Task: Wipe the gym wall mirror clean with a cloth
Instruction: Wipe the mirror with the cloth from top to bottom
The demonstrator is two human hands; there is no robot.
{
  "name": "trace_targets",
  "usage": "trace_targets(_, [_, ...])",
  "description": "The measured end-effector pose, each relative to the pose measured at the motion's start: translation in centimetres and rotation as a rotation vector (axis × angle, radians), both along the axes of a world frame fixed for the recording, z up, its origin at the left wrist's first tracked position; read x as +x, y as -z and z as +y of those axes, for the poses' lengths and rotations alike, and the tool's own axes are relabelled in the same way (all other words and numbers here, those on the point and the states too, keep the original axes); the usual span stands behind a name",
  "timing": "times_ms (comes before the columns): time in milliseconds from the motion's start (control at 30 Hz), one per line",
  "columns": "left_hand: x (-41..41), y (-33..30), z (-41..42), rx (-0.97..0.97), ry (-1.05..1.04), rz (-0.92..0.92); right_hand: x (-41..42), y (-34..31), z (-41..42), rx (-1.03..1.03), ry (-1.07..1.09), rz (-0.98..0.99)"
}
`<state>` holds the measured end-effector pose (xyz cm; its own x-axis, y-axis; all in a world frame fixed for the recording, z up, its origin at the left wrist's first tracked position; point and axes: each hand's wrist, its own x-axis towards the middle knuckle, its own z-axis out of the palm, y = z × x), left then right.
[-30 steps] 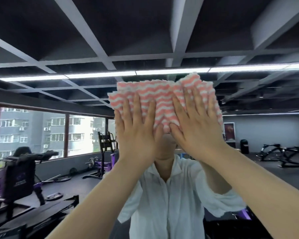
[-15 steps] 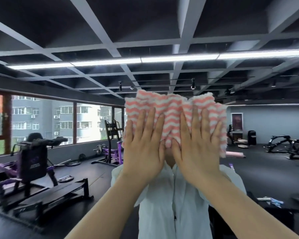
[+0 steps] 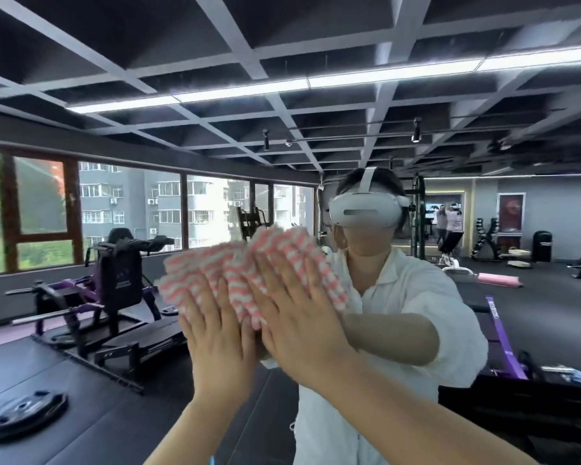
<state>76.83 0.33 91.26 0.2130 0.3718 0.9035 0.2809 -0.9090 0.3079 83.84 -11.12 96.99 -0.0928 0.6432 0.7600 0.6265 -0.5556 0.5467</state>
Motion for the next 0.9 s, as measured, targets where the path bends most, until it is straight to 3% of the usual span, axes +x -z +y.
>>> trace_targets(100, [0.9, 2.8, -2.3, -0.077, 0.043, 0.000, 0.9, 1.6, -2.2, -0.063, 0.019, -0.055])
trace_targets(200, [2.8, 3.0, -5.5, -0.026, 0.047, 0.011, 2.5, 2.1, -5.8, -0.011, 0.046, -0.089])
trace_targets(433, [7.0, -2.9, -12.9, 0.362, 0.086, 0.140, 7.1, 1.9, -15.4, 0.394, 0.216, 0.105])
trace_targets(567, [7.1, -6.7, -12.2, 0.424, 0.046, 0.091, 7.2, -1.9, -14.4, 0.549, 0.169, 0.160])
trace_targets(733, [5.2, -6.8, -8.1, 0.311, -0.040, 0.037, 4.7, -4.0, -9.1, 0.500, 0.092, 0.136])
trace_targets(900, [2.6, -1.8, -4.7, 0.198, -0.046, 0.033, 1.8, -1.2, -4.4, 0.306, 0.007, 0.104])
